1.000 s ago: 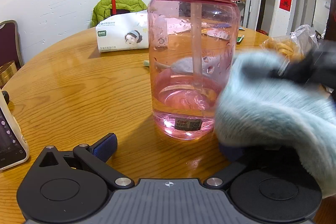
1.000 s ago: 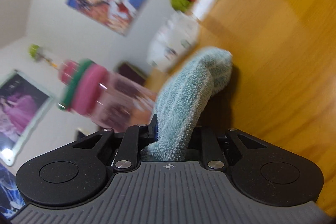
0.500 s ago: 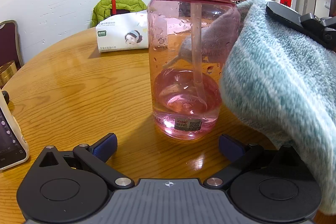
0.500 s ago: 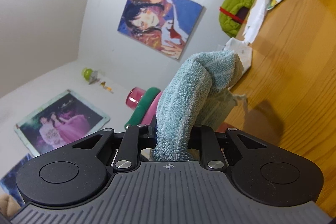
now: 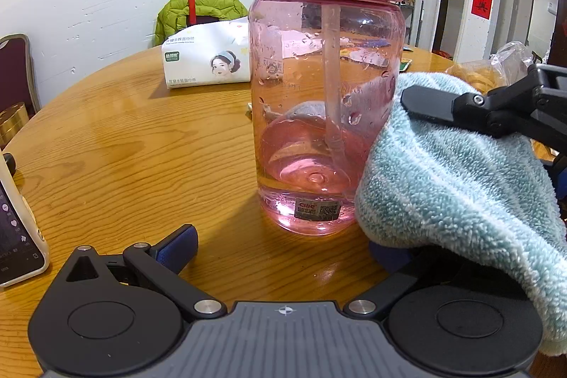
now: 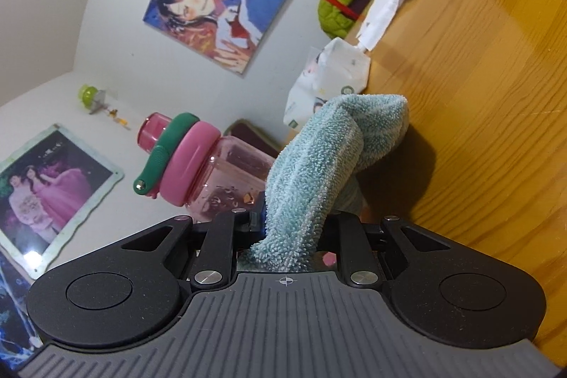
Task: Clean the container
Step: 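Rub the towel up and down the bottle body with the right tool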
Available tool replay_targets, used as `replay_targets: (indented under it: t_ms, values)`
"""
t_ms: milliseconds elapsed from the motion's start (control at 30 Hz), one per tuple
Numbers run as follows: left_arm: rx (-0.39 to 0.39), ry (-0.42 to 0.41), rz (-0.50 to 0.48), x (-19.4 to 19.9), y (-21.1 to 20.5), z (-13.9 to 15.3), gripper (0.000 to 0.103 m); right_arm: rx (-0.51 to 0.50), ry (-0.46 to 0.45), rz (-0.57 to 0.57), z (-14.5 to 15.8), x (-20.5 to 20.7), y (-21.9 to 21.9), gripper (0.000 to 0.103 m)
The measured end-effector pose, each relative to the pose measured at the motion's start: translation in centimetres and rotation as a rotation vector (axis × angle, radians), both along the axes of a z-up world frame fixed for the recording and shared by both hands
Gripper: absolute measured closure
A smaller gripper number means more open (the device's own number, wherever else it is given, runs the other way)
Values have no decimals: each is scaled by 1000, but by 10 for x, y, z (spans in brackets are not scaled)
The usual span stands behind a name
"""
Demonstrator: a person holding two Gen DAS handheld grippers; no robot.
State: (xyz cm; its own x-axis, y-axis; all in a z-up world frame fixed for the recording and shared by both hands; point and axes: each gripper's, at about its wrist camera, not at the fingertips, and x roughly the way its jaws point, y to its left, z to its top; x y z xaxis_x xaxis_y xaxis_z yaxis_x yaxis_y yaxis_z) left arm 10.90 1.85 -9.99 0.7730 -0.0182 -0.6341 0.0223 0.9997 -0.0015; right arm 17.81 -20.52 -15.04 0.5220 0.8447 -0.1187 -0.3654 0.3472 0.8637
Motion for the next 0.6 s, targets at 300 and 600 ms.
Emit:
replay_targets:
  t_ms: [300, 600]
  values:
    - [0, 0, 0, 1, 0, 0, 0, 166, -96, 25, 8, -7, -10, 83]
    - [0, 0, 0, 3, 1, -1, 0, -29, 41, -33, 0, 3, 0, 82]
